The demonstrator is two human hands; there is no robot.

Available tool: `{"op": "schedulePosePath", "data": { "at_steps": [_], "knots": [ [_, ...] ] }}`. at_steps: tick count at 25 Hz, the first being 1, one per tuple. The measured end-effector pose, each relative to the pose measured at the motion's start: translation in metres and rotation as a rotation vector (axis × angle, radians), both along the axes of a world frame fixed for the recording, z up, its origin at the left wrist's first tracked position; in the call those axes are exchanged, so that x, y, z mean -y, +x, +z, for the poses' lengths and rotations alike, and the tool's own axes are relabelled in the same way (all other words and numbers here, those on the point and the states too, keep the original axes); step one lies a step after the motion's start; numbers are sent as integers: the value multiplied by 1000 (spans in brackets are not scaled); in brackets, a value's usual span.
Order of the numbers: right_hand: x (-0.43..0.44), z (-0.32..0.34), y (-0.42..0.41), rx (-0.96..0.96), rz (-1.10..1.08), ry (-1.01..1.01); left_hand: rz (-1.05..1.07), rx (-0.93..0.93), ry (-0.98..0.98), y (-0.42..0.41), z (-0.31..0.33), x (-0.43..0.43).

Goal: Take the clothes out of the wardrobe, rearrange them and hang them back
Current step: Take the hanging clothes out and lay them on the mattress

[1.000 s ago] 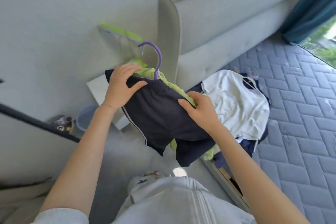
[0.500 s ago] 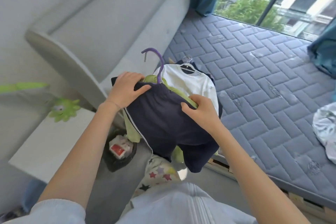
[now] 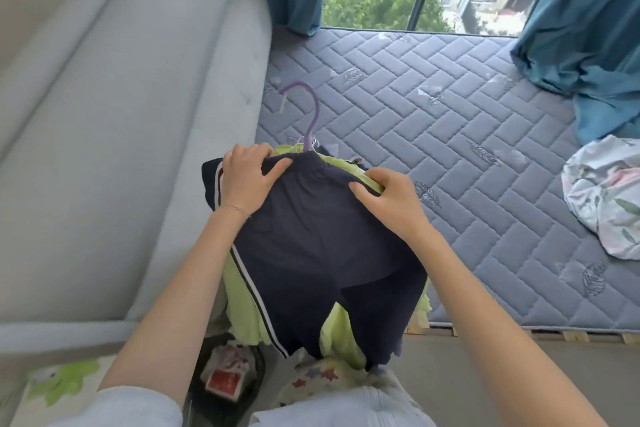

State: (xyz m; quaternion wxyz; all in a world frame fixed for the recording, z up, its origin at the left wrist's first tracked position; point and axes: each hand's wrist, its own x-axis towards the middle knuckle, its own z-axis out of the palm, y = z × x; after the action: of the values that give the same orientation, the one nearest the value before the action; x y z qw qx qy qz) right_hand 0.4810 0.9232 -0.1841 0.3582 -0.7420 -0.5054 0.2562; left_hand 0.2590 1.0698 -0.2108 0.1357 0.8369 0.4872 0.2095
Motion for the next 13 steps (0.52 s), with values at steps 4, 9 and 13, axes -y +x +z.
{"op": "schedulePosePath", "data": {
  "at_steps": [4, 9, 13],
  "knots": [
    [-56, -21, 27, 68, -72, -32, 25, 4, 10, 30, -30, -57],
    [-135, -102, 49, 66, -73, -109, 86, -122, -79, 56, -112, -123],
    [-196, -214, 70, 34, -58, -197, 99, -213, -167, 79, -219, -175]
  ]
}}
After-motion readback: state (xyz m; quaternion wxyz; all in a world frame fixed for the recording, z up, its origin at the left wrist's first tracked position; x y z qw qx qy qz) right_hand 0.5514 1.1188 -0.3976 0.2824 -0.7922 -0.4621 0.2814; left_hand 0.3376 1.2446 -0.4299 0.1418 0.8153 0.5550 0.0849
